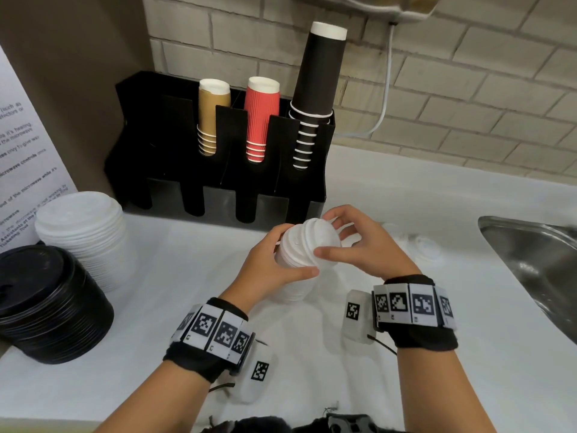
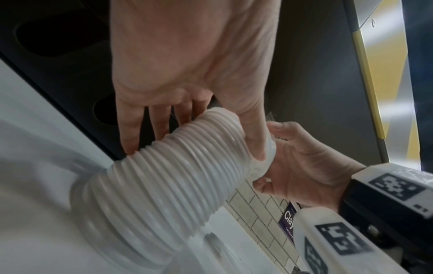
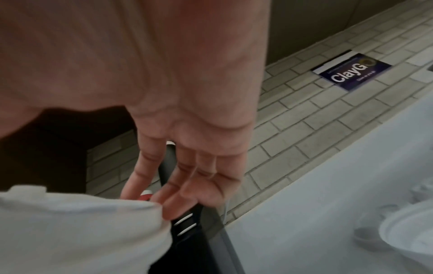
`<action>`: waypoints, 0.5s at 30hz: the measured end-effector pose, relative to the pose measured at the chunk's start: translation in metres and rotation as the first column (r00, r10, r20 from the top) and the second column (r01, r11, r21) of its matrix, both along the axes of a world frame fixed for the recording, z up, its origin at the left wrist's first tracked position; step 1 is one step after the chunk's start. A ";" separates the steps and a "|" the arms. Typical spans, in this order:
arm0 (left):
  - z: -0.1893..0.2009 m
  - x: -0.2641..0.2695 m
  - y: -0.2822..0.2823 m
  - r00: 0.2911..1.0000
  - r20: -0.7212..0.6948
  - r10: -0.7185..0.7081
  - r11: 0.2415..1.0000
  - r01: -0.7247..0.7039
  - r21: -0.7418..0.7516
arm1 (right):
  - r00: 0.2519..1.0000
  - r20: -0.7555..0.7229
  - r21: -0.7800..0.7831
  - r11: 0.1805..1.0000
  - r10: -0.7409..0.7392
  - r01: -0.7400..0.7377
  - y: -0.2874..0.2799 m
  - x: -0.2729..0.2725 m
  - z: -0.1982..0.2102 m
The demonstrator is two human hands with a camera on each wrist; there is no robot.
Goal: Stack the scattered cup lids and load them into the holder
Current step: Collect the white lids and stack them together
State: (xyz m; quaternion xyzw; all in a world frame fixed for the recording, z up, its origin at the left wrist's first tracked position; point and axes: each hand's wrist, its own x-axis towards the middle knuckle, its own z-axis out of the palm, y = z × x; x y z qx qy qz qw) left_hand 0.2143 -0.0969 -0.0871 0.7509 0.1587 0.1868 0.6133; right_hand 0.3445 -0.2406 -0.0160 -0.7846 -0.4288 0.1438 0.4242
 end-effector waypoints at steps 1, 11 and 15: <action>0.000 0.000 0.000 1.000 0.002 0.008 1.000 -0.008 -0.002 | 1.000 0.012 -0.021 1.000 0.003 -0.002 0.002 -0.002 -0.001; -0.001 0.000 -0.001 1.000 0.001 0.009 1.000 -0.009 -0.011 | 0.992 0.117 -0.135 0.990 0.053 -0.037 0.021 -0.009 0.006; 0.000 0.001 -0.001 1.000 0.008 0.006 1.000 -0.006 -0.012 | 0.982 0.160 -0.213 0.975 0.104 -0.068 0.025 -0.010 0.011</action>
